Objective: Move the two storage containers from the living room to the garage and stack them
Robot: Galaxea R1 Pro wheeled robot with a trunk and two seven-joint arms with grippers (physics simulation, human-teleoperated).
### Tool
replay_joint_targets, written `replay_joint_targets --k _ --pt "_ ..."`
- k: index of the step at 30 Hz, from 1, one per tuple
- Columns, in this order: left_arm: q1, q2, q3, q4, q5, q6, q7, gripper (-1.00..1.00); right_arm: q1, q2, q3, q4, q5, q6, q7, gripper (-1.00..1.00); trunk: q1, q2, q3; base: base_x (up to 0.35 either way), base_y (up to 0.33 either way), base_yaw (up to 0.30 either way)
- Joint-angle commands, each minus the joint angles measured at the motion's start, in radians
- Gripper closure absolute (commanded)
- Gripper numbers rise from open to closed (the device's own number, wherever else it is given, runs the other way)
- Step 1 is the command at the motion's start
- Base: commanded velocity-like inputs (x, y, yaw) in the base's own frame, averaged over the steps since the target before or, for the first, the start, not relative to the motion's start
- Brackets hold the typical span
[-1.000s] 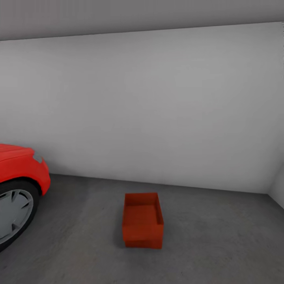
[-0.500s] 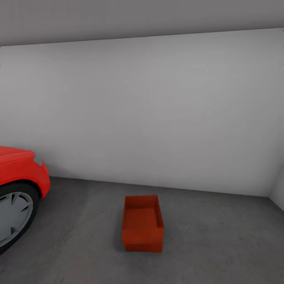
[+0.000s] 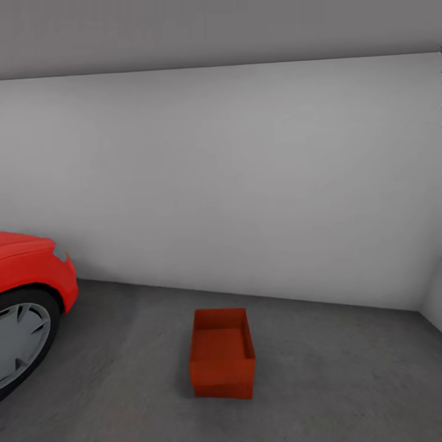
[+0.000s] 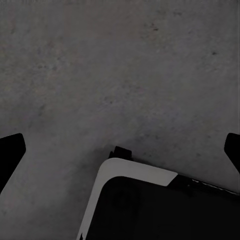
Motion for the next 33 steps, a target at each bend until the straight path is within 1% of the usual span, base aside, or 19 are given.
replay_joint_targets --k 1,16,25,33 --pt "0.000 0.000 -0.003 0.001 0.003 -0.003 0.002 -1.00 -0.001 0.000 0.005 0.003 0.002 -0.005 -0.002 -1.00 0.000 -0.001 0.001 0.000 0.000 0.000" --pt "0.000 0.000 -0.003 0.001 0.003 -0.003 0.002 -1.00 -0.001 0.002 0.001 0.003 -0.003 -0.006 -0.002 -1.00 0.000 -0.001 0.018 0.000 0.000 0.038" --pt "0.000 0.000 -0.003 0.000 0.006 -0.003 0.002 -1.00 -0.001 0.006 0.005 0.003 0.006 -0.007 -0.002 -1.00 0.000 -0.001 0.019 0.000 0.000 0.008" --pt "0.000 0.000 -0.003 0.000 0.007 -0.003 0.002 -1.00 -0.001 0.003 0.007 0.003 0.010 -0.007 -0.002 -1.00 0.000 -0.001 0.019 0.000 0.000 0.000"
